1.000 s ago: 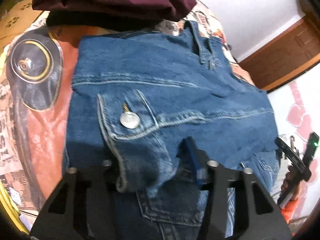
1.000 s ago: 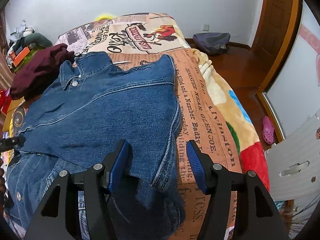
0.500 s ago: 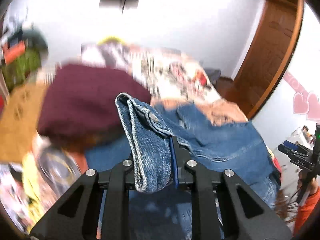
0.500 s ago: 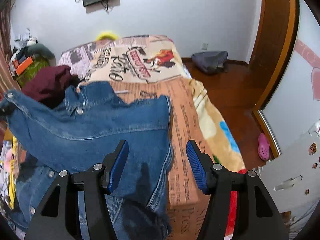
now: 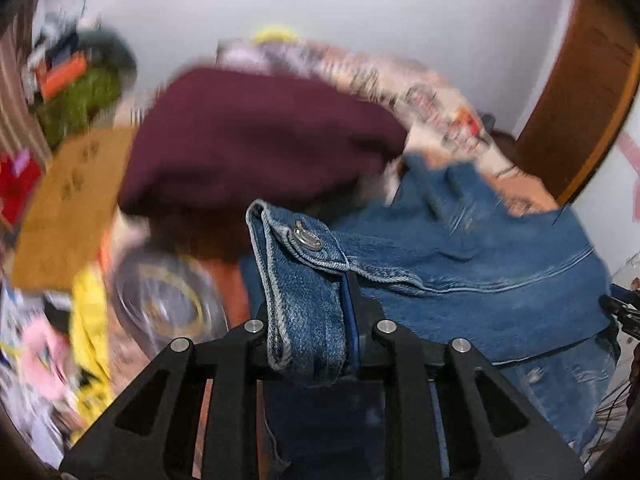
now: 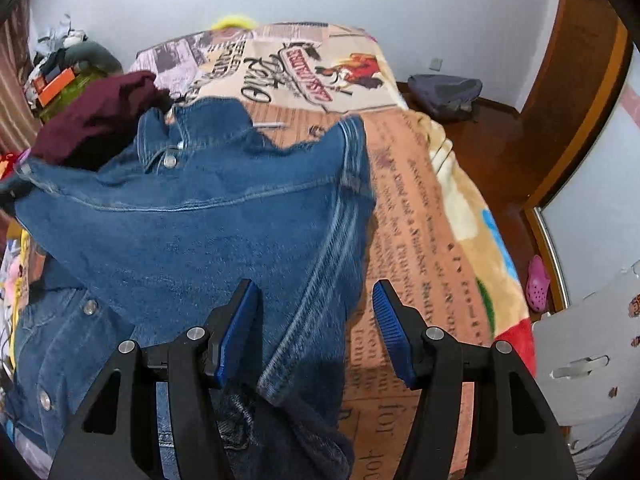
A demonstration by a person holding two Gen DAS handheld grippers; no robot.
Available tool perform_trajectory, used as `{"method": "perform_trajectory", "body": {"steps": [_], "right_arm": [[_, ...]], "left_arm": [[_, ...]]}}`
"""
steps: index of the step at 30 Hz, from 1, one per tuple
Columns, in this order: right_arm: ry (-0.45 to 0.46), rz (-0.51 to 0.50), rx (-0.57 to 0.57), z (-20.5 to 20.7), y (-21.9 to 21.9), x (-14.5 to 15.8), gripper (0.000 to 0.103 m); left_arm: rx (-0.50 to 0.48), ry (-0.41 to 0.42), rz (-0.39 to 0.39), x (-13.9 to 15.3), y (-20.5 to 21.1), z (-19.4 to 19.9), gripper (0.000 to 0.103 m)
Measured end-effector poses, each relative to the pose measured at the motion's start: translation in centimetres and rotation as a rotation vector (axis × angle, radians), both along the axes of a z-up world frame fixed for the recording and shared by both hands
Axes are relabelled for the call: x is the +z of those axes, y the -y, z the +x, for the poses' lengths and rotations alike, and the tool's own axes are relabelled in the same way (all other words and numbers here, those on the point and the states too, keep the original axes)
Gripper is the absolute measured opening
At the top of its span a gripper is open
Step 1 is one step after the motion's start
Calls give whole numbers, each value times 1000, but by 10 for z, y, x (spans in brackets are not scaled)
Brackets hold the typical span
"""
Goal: Fold large clothes
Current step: 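Grasp the jacket cuff with the left gripper and fold it over the body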
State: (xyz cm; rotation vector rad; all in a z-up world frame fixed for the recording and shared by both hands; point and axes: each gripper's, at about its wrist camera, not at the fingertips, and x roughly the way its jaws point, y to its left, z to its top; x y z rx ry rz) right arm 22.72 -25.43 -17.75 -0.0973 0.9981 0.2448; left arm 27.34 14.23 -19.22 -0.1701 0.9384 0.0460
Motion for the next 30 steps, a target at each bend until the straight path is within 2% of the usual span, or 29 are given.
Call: {"method": "perform_trajectory", "body": {"steps": [1, 2, 3, 4, 5, 6, 8, 10, 12, 15, 17, 21, 24, 27, 30], "right_arm": [[1, 2, -5, -1, 0, 0, 56], [2, 6, -8, -4, 1, 2, 56], [3, 13, -10, -4, 3, 4, 56], [4, 14, -14, -5, 4, 5, 56], [6, 13, -19, -5, 4, 7, 56], [7, 11, -22, -5, 5, 8, 56], [7, 10, -27, -4, 6, 9, 56], [1, 30, -38, -2, 9, 10, 56], [-18, 56, -42, 2, 11, 9, 56], [-24, 83, -60, 9, 16, 12, 56], [-21, 109, -66, 12, 18, 16, 56], [-38, 259, -43, 28, 26, 25, 56], [-81, 320, -34, 48, 28, 21, 56], [-122, 294, -55, 68, 27, 9, 56], [-185, 308, -60, 84, 28, -9, 53]], "left_arm": [[2, -33, -14, -12, -2, 1, 24], [4, -78, -10, -28, -4, 1, 30], [4, -119, 17, -43, -3, 1, 34], [2, -146, 45, -52, 1, -2, 44], [-1, -177, 85, -62, 3, -4, 59], [-1, -186, 124, -70, 5, -7, 64], [13, -161, 137, -70, 2, -13, 79], [25, -175, 87, -70, -8, -16, 81], [31, -198, -1, -68, -20, -18, 81], [44, -186, -65, -58, -33, -22, 81], [59, -158, -73, -45, -37, -25, 81], [66, -131, -91, -33, -50, -24, 81], [64, -166, -163, -44, -58, -16, 81], [45, -227, -263, -71, -62, -4, 81], [30, -243, -378, -91, -62, 2, 81]]}}
